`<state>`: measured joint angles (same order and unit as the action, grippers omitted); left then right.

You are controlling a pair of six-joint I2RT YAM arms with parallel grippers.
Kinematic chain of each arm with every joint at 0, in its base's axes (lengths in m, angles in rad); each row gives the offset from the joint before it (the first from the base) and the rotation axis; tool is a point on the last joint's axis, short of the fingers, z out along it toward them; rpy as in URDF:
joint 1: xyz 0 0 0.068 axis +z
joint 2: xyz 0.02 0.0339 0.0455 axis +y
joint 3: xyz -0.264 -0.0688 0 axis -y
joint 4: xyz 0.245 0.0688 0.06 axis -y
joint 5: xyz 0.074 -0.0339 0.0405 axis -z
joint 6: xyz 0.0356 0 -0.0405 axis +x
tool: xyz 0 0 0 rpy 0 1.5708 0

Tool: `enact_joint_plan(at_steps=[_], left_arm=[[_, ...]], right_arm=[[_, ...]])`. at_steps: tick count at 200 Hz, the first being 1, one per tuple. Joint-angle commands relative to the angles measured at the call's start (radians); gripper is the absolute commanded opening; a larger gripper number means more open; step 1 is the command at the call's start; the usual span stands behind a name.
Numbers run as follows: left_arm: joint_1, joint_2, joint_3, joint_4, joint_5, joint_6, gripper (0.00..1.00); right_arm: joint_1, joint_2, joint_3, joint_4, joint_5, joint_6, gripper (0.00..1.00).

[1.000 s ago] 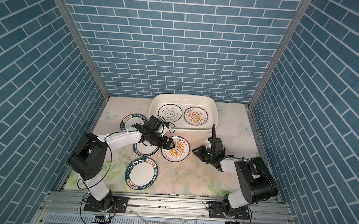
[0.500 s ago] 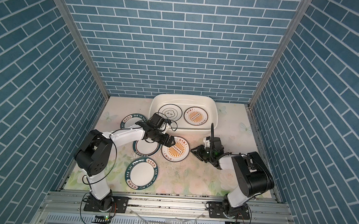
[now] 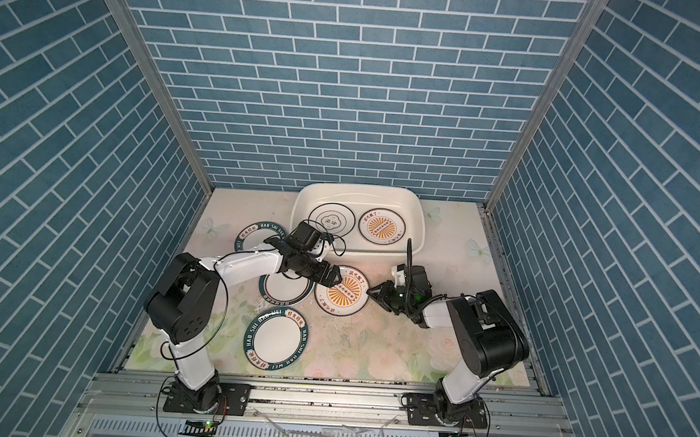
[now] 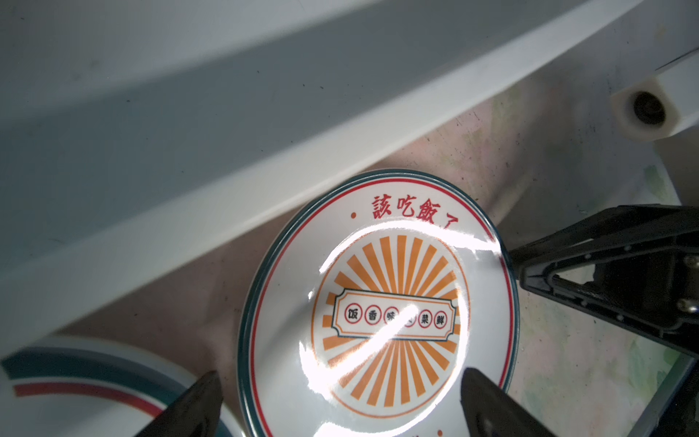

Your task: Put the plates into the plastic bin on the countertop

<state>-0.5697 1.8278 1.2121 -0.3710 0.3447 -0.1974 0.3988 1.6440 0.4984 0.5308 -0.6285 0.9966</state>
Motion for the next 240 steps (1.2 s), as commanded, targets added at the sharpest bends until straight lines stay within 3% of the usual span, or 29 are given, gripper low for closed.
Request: enact_joint_plan(at_steps=[1,78,181,240], left_arm=[[-0.007,0.030,-0.002,-0.016,0.015,-0.002,1.00],[-0.008,0.064,0.008,-0.021,0.055,-0.023,1.00],[-0.009,0.079,0.016,-0.005,0.168,-0.057,1.00],[-0.010,0.067,0.009,0.009,0.220,-0.060,1.00]], right_arm=[[0.009,0.019,0.023,-0.005,-0.010,0.012,0.27],[0.032,0.004,0.081,-0.195,0.033,-0.089,0.25],[0.033,-0.048,0.027,-0.146,0.044,-0.073,0.14],[0.032,-0.049,-0.001,-0.107,0.027,-0.061,0.15]])
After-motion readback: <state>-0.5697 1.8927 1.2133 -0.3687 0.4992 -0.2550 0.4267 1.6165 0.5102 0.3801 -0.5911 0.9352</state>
